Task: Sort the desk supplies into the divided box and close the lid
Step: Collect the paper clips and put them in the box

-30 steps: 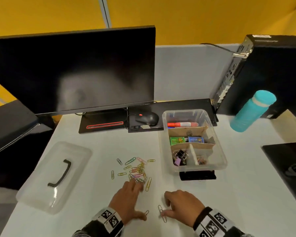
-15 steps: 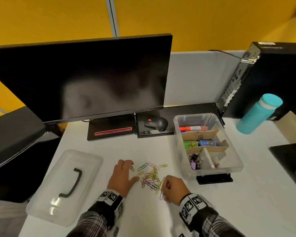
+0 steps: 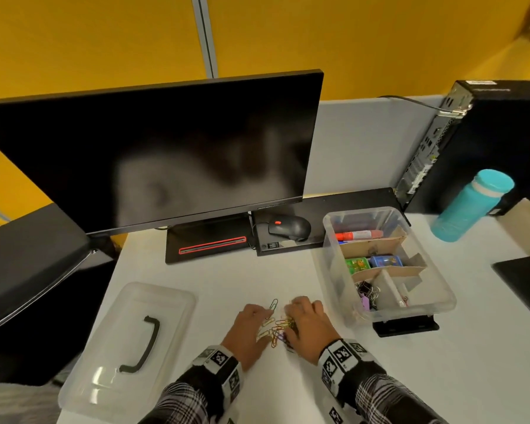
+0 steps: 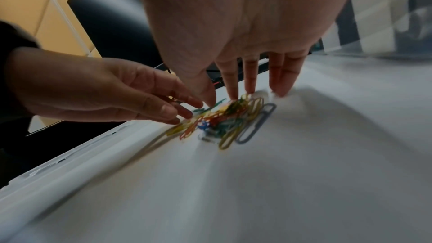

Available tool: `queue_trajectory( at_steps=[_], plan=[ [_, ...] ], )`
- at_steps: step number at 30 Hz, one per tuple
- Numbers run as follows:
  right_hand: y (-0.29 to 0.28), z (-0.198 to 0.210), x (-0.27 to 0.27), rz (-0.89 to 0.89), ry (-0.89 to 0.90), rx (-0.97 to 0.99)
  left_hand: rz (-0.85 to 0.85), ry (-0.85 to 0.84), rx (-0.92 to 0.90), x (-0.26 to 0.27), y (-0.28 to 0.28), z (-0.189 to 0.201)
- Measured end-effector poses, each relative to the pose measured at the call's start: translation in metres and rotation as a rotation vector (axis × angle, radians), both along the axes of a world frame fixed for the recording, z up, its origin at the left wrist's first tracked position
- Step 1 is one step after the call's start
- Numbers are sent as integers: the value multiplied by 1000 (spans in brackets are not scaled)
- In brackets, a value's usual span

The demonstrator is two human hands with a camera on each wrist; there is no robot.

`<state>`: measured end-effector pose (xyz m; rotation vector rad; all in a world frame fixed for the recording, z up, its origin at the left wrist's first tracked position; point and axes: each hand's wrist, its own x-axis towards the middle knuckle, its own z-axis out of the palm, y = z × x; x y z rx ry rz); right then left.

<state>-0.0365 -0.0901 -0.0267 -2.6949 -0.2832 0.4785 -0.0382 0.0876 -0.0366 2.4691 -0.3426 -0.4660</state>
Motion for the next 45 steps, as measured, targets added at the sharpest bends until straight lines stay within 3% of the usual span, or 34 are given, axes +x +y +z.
queue_trajectory(
  at_steps=[5, 7, 10, 16, 19, 22, 25, 29, 34, 41, 45],
  plan=[
    [-21, 7, -3, -96, 19, -42, 107, -79, 48, 17, 7, 1],
    [-27, 5, -8, -149, 175, -88, 50, -66, 118, 20, 11, -2],
    [-27, 0, -12, -67, 306, -102, -110, -51, 214, 18, 14, -10],
    [-24, -7, 9, -114, 210, 179, -259, -106, 226, 8, 8, -9],
    [-26, -7, 11, -111, 163, 237, -160, -124, 212, 4, 10, -10],
    [-26, -6, 6, -50, 199, 146, -21, -86, 183, 1, 16, -15],
    [-17, -6, 7, 39, 210, 44, -17, -46, 123, -1, 11, -18],
    [-8, -10, 16, 94, 191, 76, -25, -47, 80, 6, -2, -20],
    [-2, -16, 12, 73, 94, 93, -86, -115, 117, 20, -6, -18],
    [9, -14, 10, 107, 14, -81, -203, -152, 280, 22, -2, -13],
    [7, -15, 11, 74, 4, -80, -237, -199, 248, 22, 1, -15]
  ],
)
